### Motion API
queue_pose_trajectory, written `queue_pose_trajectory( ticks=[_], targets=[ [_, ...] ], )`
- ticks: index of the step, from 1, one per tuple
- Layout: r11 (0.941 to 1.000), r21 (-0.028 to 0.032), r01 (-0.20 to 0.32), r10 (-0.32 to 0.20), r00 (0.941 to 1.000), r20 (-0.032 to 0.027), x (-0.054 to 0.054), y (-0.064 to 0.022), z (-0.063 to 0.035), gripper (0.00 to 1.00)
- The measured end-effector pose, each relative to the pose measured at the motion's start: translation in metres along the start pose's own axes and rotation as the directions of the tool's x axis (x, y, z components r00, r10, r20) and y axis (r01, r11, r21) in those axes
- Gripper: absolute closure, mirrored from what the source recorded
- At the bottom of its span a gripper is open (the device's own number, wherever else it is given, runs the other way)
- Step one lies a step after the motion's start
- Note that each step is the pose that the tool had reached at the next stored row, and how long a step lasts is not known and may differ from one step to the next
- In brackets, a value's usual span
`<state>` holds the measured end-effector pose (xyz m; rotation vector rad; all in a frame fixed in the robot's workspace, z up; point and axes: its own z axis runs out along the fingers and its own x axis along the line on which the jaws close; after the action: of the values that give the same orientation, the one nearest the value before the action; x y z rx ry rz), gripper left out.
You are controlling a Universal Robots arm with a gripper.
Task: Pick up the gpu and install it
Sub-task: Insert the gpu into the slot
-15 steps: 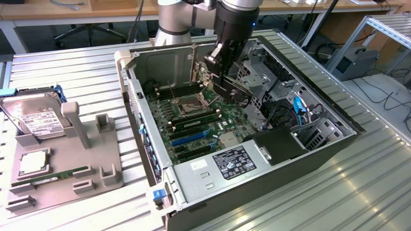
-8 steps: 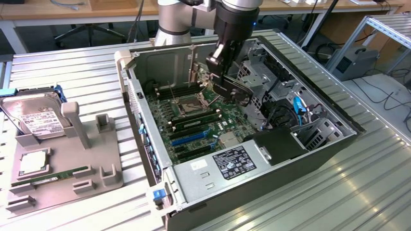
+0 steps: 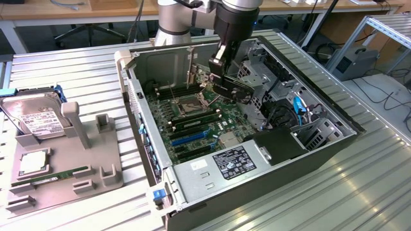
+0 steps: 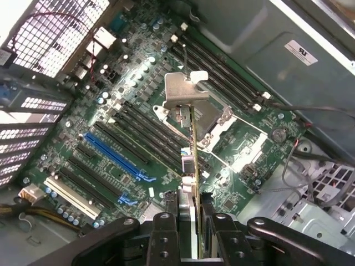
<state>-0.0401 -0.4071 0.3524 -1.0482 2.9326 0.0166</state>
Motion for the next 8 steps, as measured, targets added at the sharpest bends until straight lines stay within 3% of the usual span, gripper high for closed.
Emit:
queue_pose_trajectory(
  ticks=[5, 8],
  targets=[
    [0.9978, -0.002, 0.067, -0.067, 0.9978, 0.0, 0.0, 0.0, 0.0001, 0.73],
    [0.9932, -0.0034, 0.116, -0.116, 0.9932, 0.0001, 0.0, 0.0, 0.0002, 0.73]
  ],
)
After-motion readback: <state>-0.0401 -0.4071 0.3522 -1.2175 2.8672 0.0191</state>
